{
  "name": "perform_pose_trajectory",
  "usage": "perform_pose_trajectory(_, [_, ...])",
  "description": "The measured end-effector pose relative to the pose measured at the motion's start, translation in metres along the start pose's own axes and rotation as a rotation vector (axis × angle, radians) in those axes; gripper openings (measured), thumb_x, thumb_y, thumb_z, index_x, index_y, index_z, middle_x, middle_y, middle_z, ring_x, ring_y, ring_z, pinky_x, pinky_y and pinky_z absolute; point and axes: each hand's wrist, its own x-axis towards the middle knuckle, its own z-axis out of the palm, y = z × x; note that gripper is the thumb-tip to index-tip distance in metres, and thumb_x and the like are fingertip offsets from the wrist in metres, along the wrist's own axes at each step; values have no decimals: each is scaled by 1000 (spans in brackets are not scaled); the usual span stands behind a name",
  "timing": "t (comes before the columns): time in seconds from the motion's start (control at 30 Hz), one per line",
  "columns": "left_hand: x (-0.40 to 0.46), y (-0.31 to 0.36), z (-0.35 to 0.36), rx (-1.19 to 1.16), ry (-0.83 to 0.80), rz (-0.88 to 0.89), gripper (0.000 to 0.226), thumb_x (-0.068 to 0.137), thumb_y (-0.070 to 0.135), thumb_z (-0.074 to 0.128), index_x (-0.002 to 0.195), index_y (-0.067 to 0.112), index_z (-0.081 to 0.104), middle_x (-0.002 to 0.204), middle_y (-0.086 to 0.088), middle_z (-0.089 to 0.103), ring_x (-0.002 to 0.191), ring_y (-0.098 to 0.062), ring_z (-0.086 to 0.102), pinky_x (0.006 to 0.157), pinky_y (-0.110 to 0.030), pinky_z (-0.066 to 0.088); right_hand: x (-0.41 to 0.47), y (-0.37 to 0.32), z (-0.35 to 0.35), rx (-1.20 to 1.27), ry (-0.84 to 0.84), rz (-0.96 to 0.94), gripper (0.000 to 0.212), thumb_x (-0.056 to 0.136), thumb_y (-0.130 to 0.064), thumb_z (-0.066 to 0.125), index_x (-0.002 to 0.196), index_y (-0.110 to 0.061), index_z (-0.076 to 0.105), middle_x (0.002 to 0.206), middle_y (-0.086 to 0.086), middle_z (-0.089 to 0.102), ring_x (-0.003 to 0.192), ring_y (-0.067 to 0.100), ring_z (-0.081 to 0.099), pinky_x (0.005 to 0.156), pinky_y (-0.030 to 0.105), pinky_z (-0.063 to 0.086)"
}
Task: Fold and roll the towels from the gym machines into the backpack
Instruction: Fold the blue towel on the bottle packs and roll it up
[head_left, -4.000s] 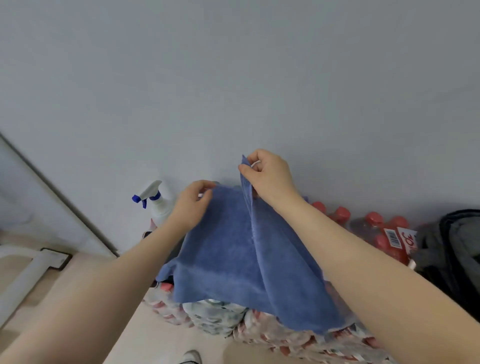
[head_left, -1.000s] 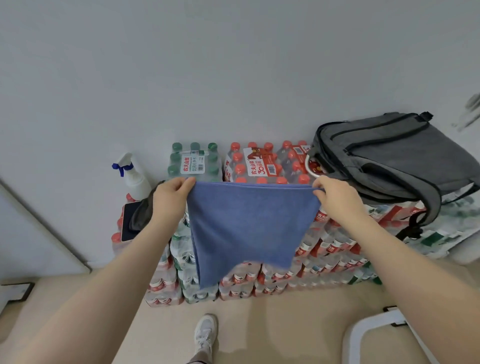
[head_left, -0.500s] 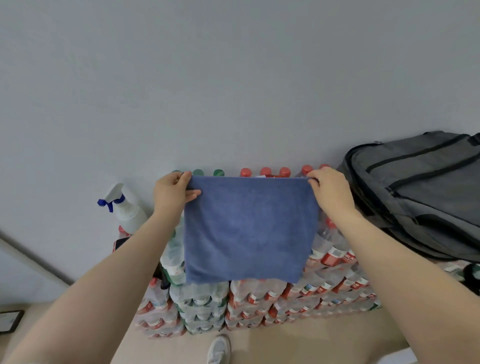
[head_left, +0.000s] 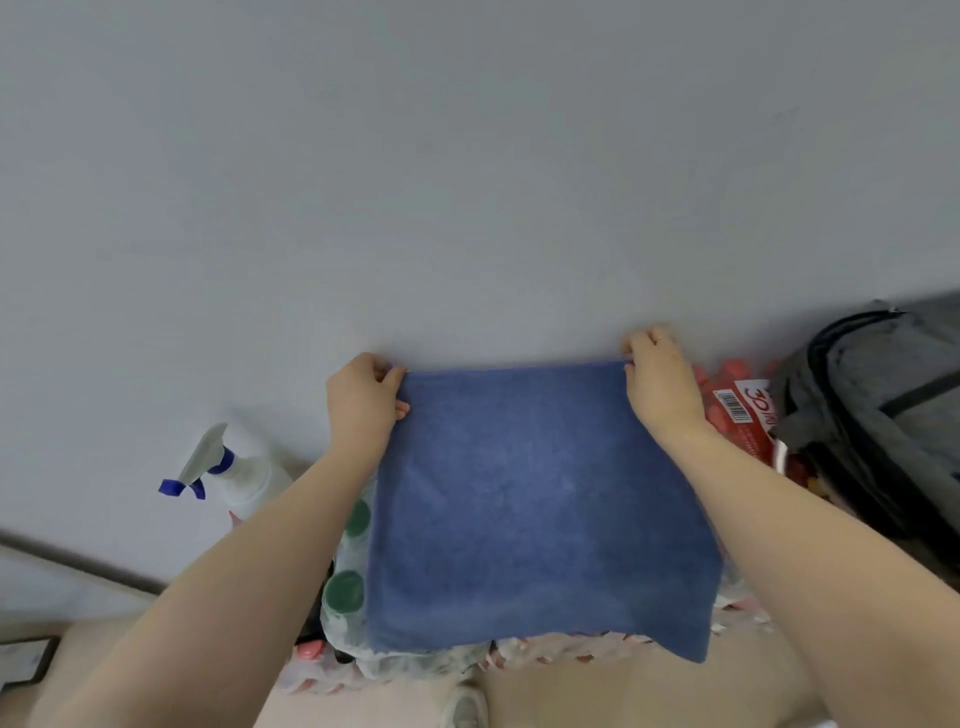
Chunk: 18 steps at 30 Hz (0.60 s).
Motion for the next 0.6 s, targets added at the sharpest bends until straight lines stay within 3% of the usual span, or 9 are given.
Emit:
perform_pose_trajectory(0.03, [-3, -1, 2, 64, 7, 24, 3, 88, 13, 54, 86, 12, 57, 80, -7, 63, 66, -25, 65, 73, -36, 52, -2, -4, 3, -26, 31, -4, 21, 86, 3, 46, 105, 0, 56, 115, 19, 49, 102, 36, 47, 83, 40, 37])
perform_pose_trajectory(0.1, [-16, 0, 8, 245, 46, 132, 22, 86, 11, 54, 108, 6, 53, 112, -12, 55, 89, -34, 59, 77, -41, 47, -13, -19, 7, 5, 78, -102, 22, 87, -6, 48, 105, -2, 60, 114, 17, 54, 106, 37, 48, 88, 41, 37])
perform_pose_trajectory(0.17, [-32, 9, 15, 302, 85, 401, 27, 82, 9, 52, 108, 2, 54, 116, -18, 52, 93, -37, 58, 76, -41, 45, -29, -41, 13, 105, 22, -286, 34, 86, -21, 43, 106, -1, 62, 116, 19, 58, 110, 39, 53, 95, 42, 40])
perform_pose_trajectory(0.23, [-45, 13, 26, 390, -42, 692, 37, 80, 16, 41, 110, 1, 58, 117, -22, 56, 101, -38, 59, 84, -39, 44, -46, -59, 23, 69, -169, -436, 50, 90, -33, 37, 127, -2, 51, 138, 19, 46, 131, 34, 39, 109, 42, 29])
perform_pose_trajectory(0.27, [-49, 13, 31, 480, -205, 733, 45, 84, 23, 35, 120, 3, 54, 129, -22, 51, 116, -36, 52, 95, -39, 39, -53, -64, 27, 11, -281, -456, 54, 94, -35, 36, 139, -6, 37, 150, 12, 30, 141, 28, 23, 114, 38, 18])
perform_pose_trajectory(0.33, [-53, 1, 36, 742, -439, 657, 60, 92, 45, 20, 142, 14, 32, 154, -12, 18, 142, -27, 20, 114, -39, 15, -58, -62, 33, -82, -400, -436, 58, 98, -39, 30, 148, -16, 13, 157, -1, 5, 145, 16, 0, 117, 35, 1])
perform_pose_trajectory(0.4, [-52, -11, 35, 886, -471, 565, 62, 93, 56, 15, 147, 26, 13, 157, -4, -2, 145, -21, 2, 116, -37, 1, -59, -51, 30, -124, -420, -384, 58, 98, -43, 26, 148, -22, 5, 158, -4, -3, 145, 14, -4, 117, 36, -1])
perform_pose_trajectory(0.5, [-54, -15, 26, 868, -421, 476, 62, 94, 54, 23, 148, 27, 5, 157, -4, -2, 145, -19, -1, 116, -36, -2, -65, -19, 18, -152, -434, -288, 58, 98, -45, 24, 148, -26, 3, 157, -5, -5, 145, 14, -4, 116, 36, -3])
perform_pose_trajectory(0.6, [-64, -21, 10, 822, -349, 391, 62, 95, 51, 25, 148, 21, 9, 157, -5, 1, 145, -21, 1, 117, -35, 1, -80, 16, 7, -192, -403, -178, 59, 97, -47, 20, 148, -25, 2, 158, -4, -3, 145, 15, -4, 116, 37, -3])
